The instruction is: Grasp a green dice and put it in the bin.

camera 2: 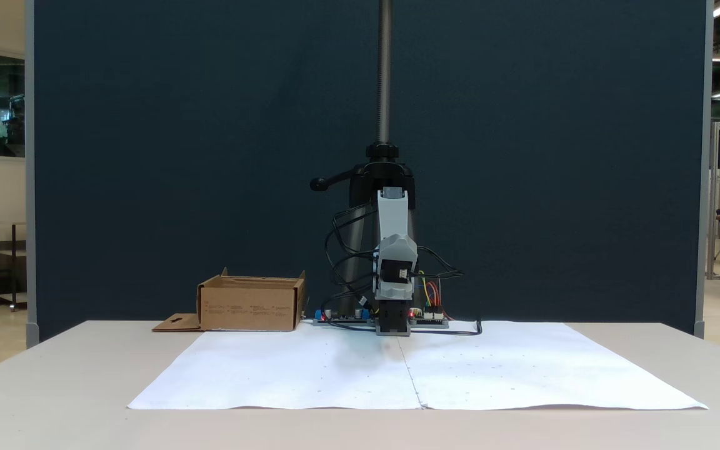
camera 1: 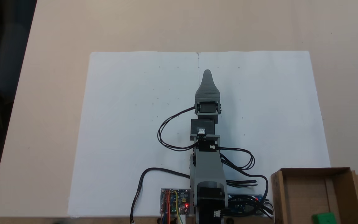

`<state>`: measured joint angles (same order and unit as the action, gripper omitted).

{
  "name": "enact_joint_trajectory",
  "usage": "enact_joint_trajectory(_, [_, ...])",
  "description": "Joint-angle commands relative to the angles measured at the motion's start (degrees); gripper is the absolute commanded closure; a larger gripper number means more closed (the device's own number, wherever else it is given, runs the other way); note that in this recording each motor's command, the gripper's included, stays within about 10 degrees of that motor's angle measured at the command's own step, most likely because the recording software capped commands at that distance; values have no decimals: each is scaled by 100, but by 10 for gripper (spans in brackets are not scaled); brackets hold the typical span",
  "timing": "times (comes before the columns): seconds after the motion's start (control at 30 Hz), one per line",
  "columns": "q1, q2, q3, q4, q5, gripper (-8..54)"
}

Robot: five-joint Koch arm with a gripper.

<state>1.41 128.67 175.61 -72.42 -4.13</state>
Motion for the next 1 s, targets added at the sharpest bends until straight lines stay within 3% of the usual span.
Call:
enact_joint_trajectory(0.0, [62, 615, 369, -492, -413, 7])
enact_joint_trajectory(0.97, [62, 624, 369, -923, -404, 6])
